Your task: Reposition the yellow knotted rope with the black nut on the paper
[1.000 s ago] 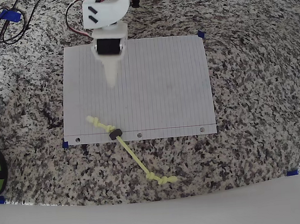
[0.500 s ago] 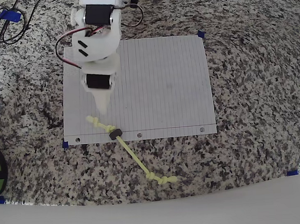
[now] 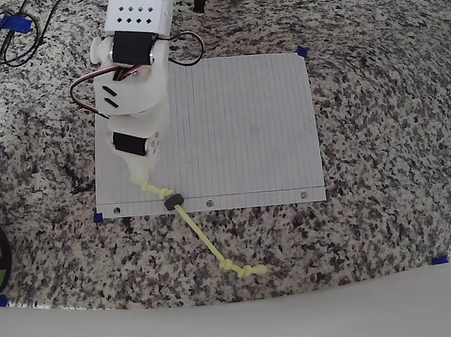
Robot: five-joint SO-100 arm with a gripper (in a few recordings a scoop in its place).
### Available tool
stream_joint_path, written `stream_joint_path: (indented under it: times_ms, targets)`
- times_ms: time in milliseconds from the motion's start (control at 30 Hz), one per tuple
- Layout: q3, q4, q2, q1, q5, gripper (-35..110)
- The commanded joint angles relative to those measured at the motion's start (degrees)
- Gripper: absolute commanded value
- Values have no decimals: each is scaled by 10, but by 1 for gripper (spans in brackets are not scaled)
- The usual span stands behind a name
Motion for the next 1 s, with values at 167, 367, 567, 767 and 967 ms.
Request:
stream_joint_path:
  times_ms: [167,367,567,767,967]
  targets:
    - [-98,72,-50,21,-40,30]
    - [-149,105,-90,30,-40,30]
    - [-181,116,-109,32,-40,29]
    - [-199,127,-120,26,-40,28]
    - [-213,142,-136,21,-40,35]
